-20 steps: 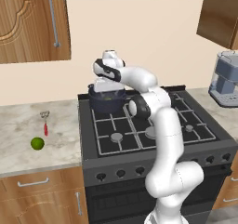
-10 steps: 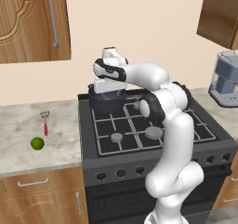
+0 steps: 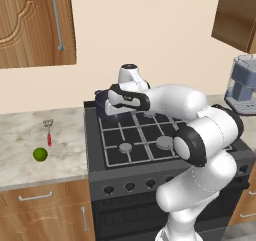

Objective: Put the lime and cucumber in the pot. Retrieve the spatula and lightly stir the vegetables in the pot.

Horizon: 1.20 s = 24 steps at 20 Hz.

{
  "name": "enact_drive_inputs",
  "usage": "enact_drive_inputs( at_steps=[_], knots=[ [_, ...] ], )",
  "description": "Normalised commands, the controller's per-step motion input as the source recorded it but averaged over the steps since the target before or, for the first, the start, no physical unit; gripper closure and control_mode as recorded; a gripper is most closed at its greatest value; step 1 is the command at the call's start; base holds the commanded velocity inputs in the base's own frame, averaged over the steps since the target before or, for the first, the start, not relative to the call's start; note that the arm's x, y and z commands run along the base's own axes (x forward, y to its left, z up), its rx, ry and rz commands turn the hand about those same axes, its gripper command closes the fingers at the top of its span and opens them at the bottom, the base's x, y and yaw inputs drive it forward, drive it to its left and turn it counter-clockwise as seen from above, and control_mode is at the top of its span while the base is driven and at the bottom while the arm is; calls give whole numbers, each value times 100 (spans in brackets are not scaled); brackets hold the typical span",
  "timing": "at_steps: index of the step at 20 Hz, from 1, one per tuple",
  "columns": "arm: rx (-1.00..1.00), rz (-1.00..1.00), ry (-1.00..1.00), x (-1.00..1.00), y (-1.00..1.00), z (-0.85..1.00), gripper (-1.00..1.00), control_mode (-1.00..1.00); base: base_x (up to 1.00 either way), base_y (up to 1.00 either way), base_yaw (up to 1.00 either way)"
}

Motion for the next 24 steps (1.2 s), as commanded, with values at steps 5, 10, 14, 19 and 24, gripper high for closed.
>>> enact_drive_inputs(
  at_steps=[5,10,14,19,24],
  knots=[
    [-1,2,0,-98,64,35,-100,-100,0,0,0],
    [-3,18,0,-99,98,6,-100,-100,0,0,0],
    [0,31,1,-83,100,0,-100,-100,0,0,0],
    [-2,33,15,-37,100,30,-100,-100,0,0,0],
    [-1,23,7,26,57,7,-100,-100,0,0,0]
  ],
)
